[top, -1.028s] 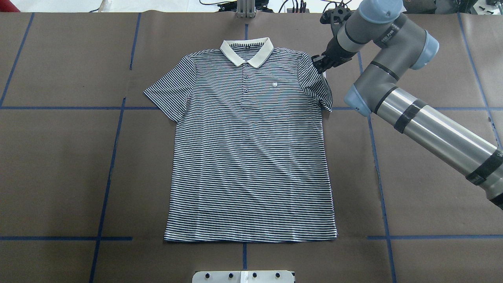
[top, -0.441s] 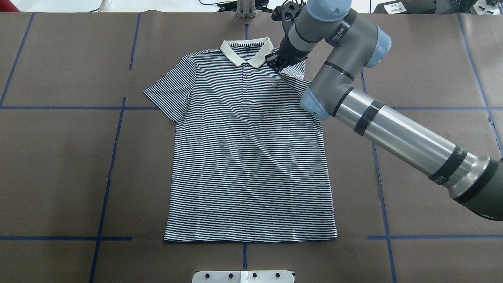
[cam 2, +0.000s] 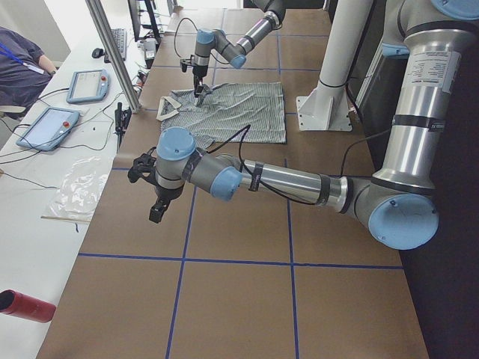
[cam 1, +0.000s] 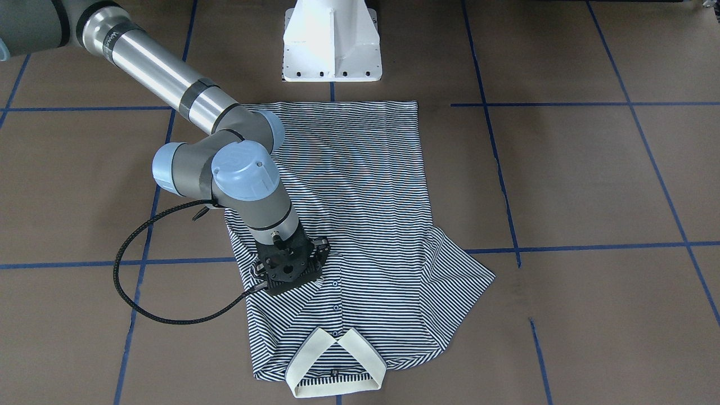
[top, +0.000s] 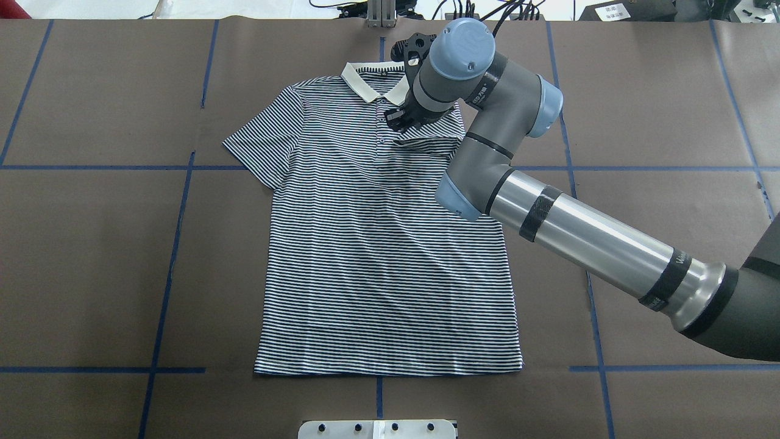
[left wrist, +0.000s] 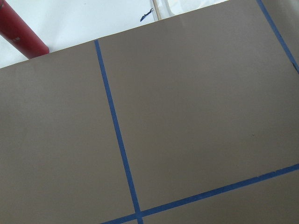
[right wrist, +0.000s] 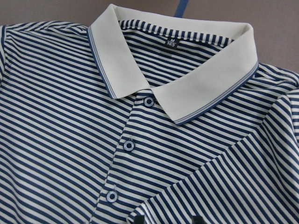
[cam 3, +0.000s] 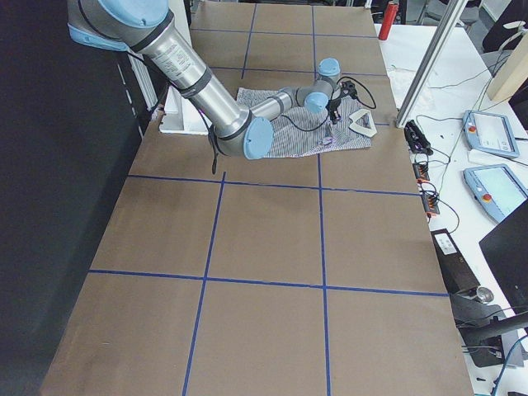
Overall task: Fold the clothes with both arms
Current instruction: 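Fold the held sleeve inward over the shirt chest with the right gripper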
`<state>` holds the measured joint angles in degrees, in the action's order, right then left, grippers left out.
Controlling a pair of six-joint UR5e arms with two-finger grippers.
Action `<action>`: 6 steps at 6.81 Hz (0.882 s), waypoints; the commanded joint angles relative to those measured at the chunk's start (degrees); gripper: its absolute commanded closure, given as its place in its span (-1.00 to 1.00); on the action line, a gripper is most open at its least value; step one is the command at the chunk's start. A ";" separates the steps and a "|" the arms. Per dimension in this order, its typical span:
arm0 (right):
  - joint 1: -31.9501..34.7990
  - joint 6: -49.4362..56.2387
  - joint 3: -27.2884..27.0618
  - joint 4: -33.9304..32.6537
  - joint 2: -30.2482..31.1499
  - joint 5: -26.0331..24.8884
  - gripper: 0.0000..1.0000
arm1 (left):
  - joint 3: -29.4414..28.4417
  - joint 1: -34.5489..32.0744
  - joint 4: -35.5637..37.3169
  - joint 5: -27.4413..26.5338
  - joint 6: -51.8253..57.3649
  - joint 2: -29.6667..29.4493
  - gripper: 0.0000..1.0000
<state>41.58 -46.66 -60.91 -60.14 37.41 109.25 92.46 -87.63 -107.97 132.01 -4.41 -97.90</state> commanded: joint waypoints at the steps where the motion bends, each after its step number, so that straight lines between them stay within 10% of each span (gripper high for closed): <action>1: 0.25 0.16 0.36 -0.15 -0.14 -0.70 -1.00 | 0.09 0.00 -0.04 0.00 -0.07 -0.01 -1.00; 6: 8.16 3.24 0.36 -6.47 0.29 10.19 -1.00 | 1.32 0.00 0.13 3.33 -0.77 -0.01 -1.00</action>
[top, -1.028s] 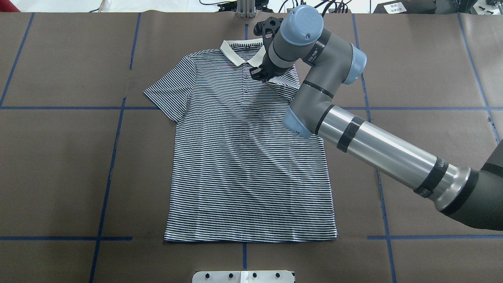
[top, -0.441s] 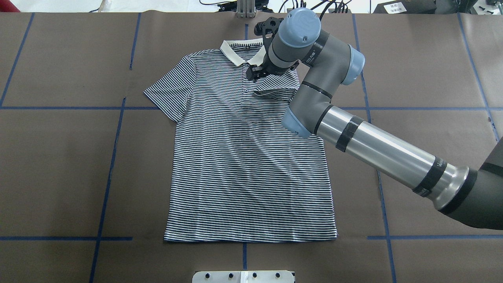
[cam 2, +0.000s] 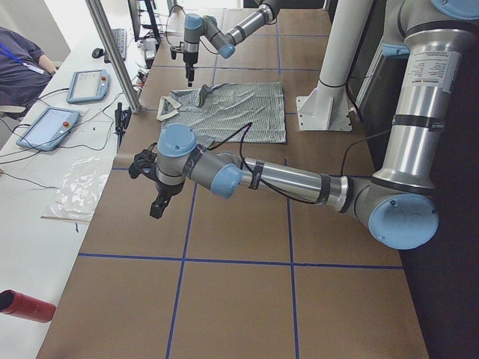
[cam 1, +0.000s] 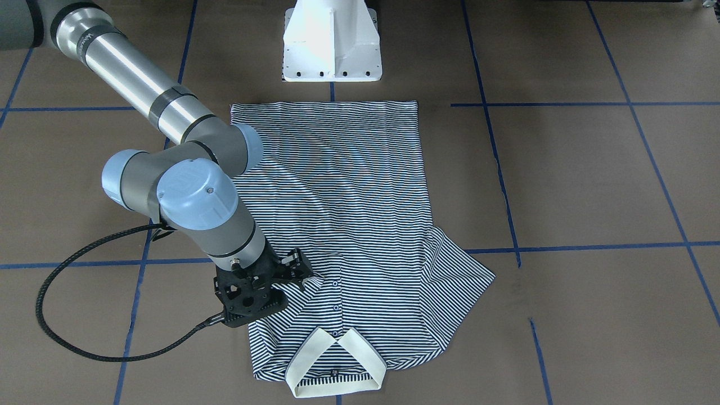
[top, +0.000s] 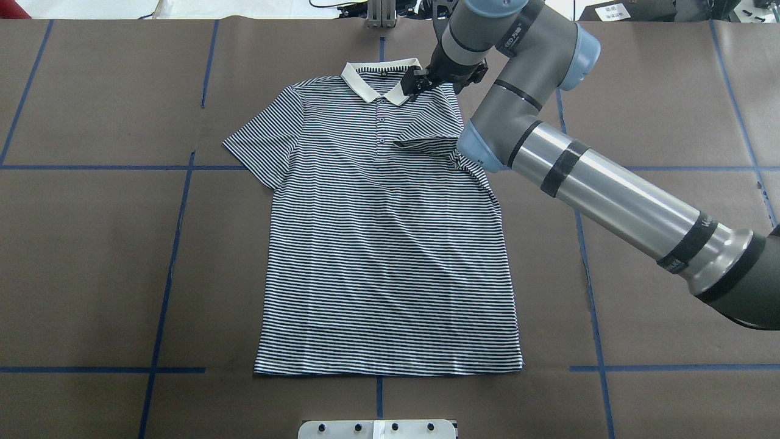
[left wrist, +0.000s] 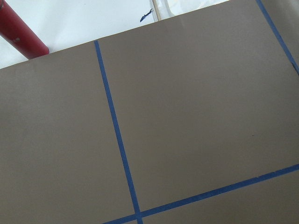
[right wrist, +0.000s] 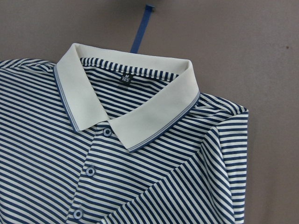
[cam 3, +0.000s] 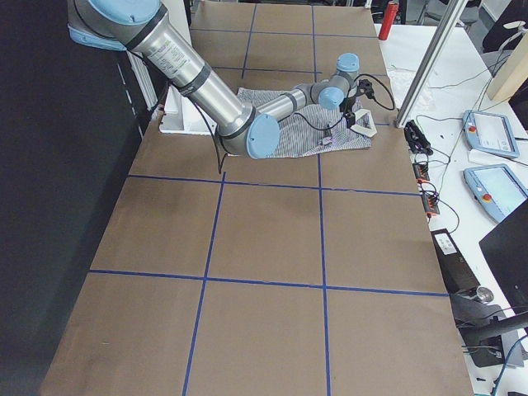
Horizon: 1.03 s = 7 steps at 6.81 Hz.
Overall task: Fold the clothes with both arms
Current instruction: 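Fold the held sleeve inward over the shirt chest with the right gripper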
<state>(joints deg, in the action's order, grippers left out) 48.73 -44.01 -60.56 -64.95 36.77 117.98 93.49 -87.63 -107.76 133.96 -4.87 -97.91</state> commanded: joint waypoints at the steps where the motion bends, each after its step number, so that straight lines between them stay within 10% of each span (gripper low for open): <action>1: 0.93 0.51 0.00 -1.58 3.20 3.29 -1.00 | 0.37 0.00 -0.08 1.47 -0.31 -0.17 -1.00; 7: -3.20 0.33 0.09 -1.50 4.80 5.86 -1.00 | 0.03 0.00 0.10 1.21 -0.31 -1.49 -1.00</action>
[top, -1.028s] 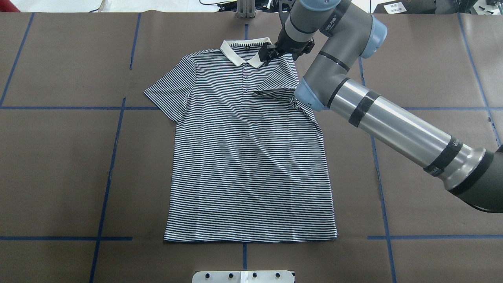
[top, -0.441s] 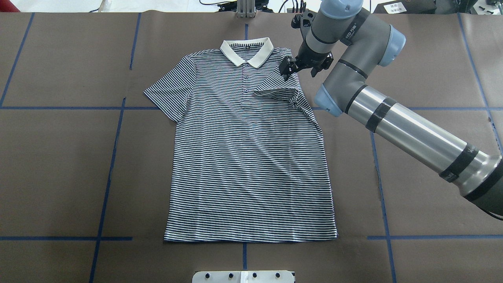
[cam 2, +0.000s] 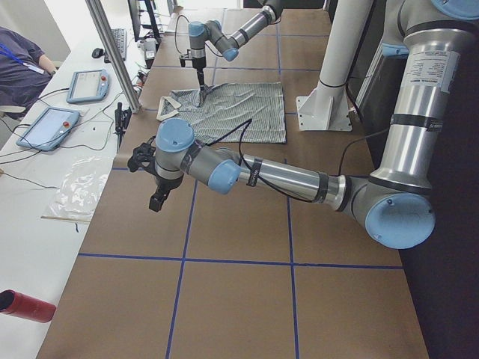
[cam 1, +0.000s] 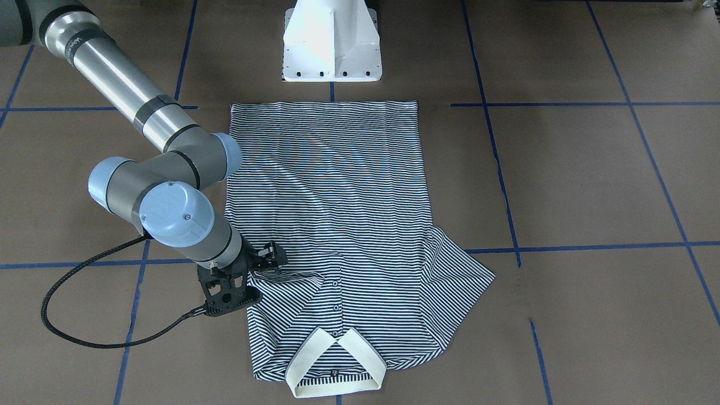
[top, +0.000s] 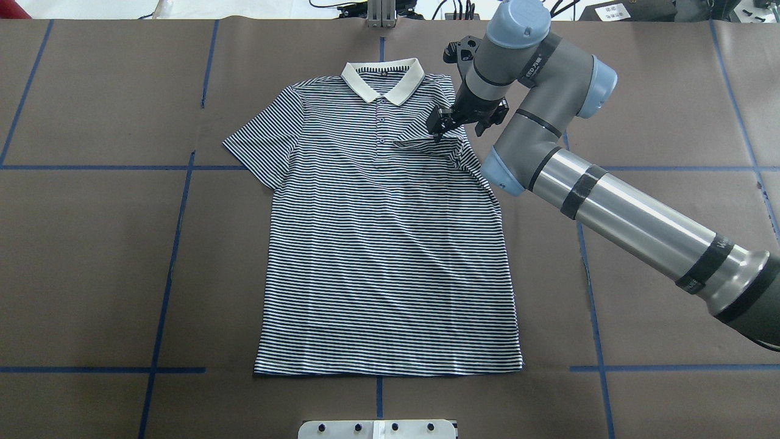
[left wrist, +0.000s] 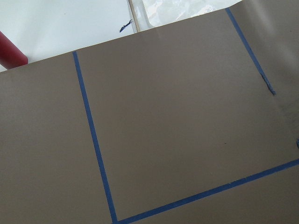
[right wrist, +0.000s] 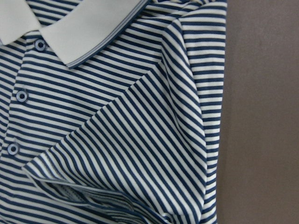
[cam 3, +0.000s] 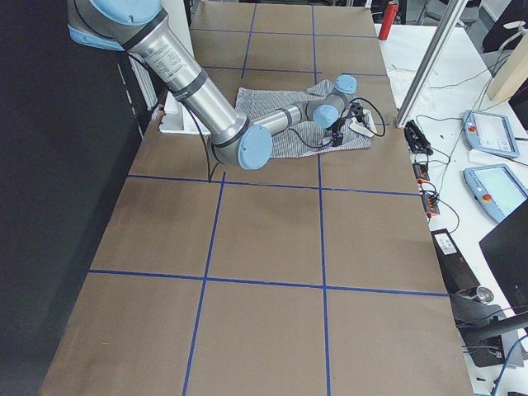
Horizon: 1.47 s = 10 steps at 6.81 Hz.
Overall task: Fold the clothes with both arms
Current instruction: 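Fold the held sleeve inward over the shirt chest with the right gripper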
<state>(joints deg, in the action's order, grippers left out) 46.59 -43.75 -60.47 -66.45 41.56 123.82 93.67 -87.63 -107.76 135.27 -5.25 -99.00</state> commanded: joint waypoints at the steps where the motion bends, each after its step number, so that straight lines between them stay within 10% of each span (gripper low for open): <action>1: -1.84 -0.01 0.01 0.00 -0.34 0.01 -1.00 | -0.50 0.00 0.09 -0.10 0.06 -0.84 -1.00; 8: -6.16 -5.79 -5.42 -0.08 -2.98 1.67 -1.00 | -1.21 1.22 0.27 -0.45 -3.42 -2.42 -1.00; 10: -3.37 -7.75 -12.08 -10.81 -2.28 3.53 -1.00 | -2.87 10.68 -0.17 -4.11 -17.88 -8.03 -1.00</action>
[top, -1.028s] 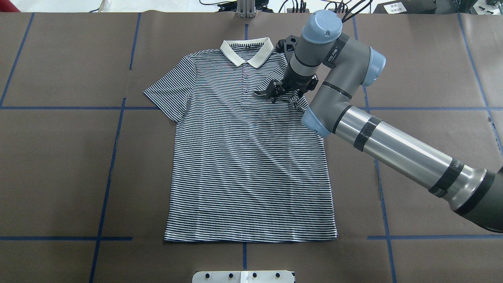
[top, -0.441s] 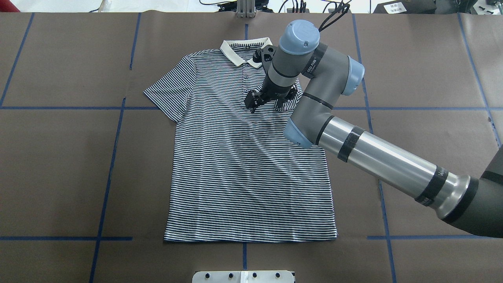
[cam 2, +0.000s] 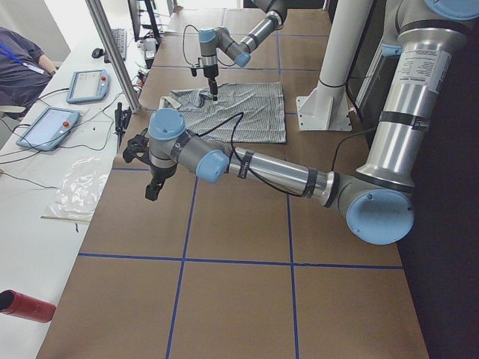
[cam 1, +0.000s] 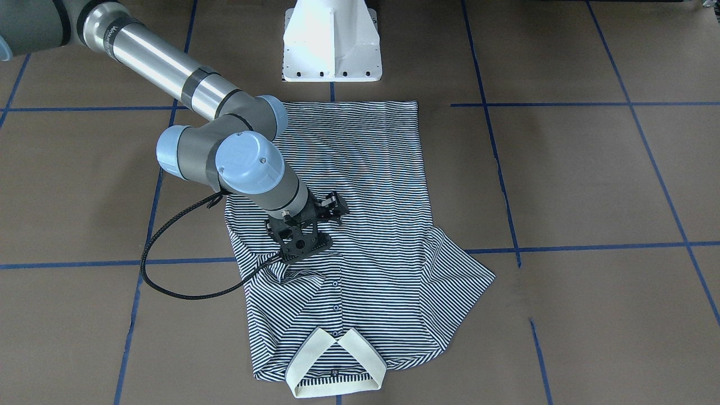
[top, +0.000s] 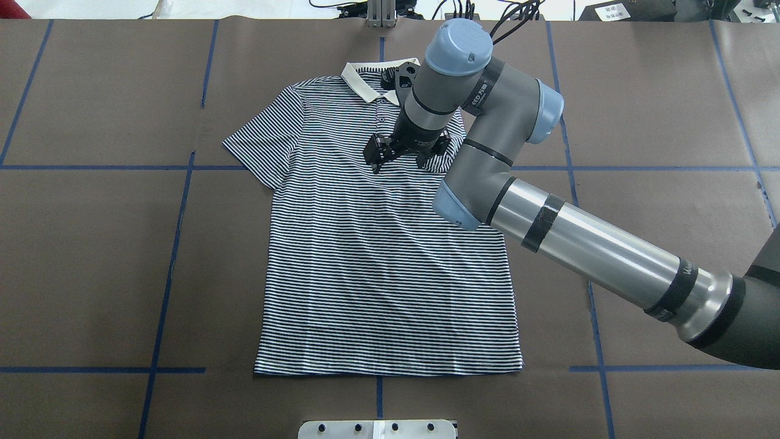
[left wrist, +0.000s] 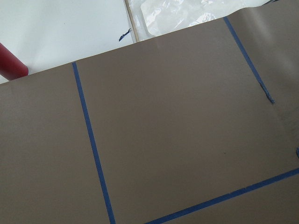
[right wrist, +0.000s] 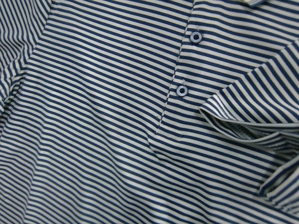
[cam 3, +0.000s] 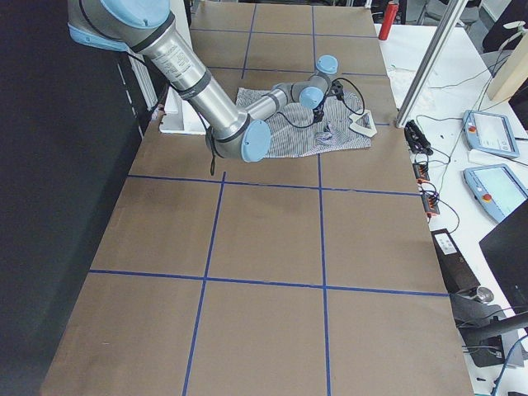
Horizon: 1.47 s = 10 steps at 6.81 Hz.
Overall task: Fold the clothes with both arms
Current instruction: 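Fold the held sleeve inward over the shirt chest with the right gripper, then release the sleeve and raise the right gripper while the left arm approaches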
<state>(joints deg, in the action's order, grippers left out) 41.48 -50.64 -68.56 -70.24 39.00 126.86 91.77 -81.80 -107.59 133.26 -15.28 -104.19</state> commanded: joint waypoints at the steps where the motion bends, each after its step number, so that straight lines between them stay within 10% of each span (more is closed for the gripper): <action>1: 4.54 -0.77 -8.73 -17.98 0.89 -0.81 -1.00 | -0.98 8.11 -1.20 -5.00 -16.28 -4.00 -1.00; 4: 12.89 13.39 -14.32 -27.76 7.11 -3.38 -1.00 | -2.98 26.53 -7.80 -21.74 -43.79 -8.55 -1.00; 7: 16.44 19.18 -13.88 -27.32 9.78 -2.05 -1.00 | -17.10 32.22 -22.77 -26.10 -52.37 -14.81 -1.00; 10: 16.44 18.65 -13.70 -27.14 9.77 -2.05 -1.00 | -20.57 36.79 -22.57 -29.81 -52.49 -17.36 -0.98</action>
<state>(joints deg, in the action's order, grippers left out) 57.88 -31.85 -82.32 -97.47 48.75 124.74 72.39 -46.39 -130.01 104.40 -67.67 -120.85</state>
